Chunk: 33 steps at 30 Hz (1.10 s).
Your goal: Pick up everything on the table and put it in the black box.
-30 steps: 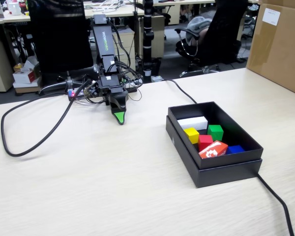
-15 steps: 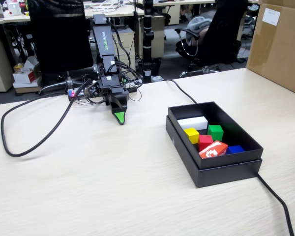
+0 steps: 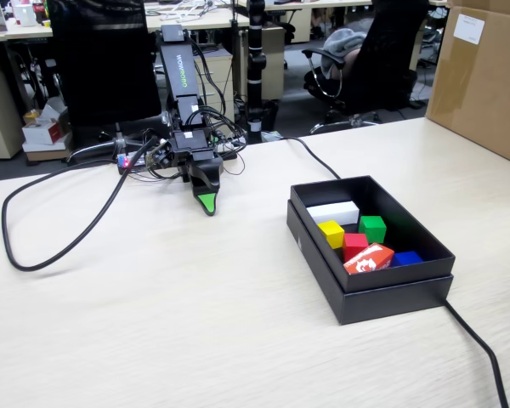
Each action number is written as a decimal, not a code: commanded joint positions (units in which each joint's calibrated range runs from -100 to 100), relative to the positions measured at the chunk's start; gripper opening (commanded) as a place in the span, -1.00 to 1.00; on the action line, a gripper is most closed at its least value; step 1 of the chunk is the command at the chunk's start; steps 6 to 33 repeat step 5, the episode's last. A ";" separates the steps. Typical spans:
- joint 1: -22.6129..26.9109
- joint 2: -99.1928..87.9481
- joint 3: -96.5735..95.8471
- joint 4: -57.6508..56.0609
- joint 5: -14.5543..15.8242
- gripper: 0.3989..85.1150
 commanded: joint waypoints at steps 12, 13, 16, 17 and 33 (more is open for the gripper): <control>0.00 1.43 0.07 -0.82 -0.39 0.14; 0.00 1.43 0.07 -0.82 -0.39 0.14; 0.00 1.43 0.07 -0.82 -0.39 0.14; 0.00 1.43 0.07 -0.82 -0.39 0.14; 0.00 1.43 0.07 -0.82 -0.39 0.14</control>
